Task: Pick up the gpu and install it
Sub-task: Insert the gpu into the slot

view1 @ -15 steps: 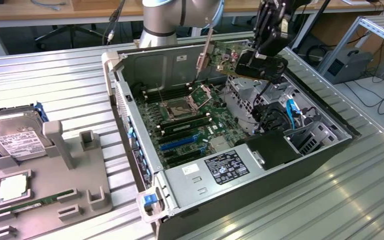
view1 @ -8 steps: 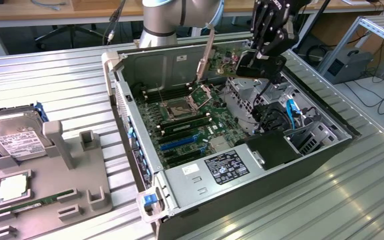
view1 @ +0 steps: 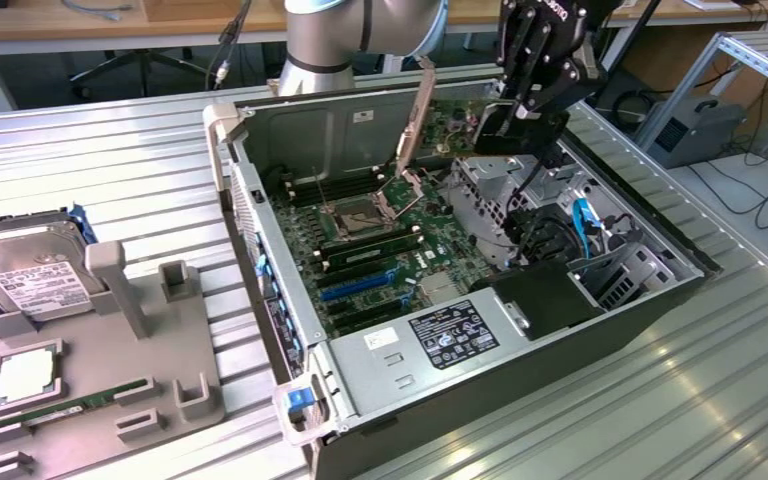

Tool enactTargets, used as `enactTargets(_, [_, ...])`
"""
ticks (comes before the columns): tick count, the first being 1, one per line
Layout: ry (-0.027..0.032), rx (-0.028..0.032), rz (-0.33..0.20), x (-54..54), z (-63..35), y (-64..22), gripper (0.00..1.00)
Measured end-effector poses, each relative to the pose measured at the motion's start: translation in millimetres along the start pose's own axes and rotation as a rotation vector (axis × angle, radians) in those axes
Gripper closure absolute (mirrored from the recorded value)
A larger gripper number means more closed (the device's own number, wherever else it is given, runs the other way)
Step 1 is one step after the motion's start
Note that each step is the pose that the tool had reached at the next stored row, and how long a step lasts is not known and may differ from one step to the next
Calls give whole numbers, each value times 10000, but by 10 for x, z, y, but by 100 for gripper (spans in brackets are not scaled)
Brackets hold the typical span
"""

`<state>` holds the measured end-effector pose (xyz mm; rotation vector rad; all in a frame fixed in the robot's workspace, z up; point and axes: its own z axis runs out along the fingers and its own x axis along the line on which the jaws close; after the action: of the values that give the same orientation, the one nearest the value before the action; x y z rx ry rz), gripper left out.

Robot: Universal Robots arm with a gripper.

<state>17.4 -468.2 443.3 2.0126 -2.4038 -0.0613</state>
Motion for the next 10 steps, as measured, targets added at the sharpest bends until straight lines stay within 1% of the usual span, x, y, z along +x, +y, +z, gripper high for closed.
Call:
enactTargets(3, [-1,0,-16,0,0,0,73])
enactTargets(5, [1,11,-72,0,0,0,73])
enactTargets(6, [0,24,-139,-1,1,1,73])
enactTargets(8, [4,43,-471,-3,6,2,73])
enactTargets(10, [4,100,-693,-2,13,3,73])
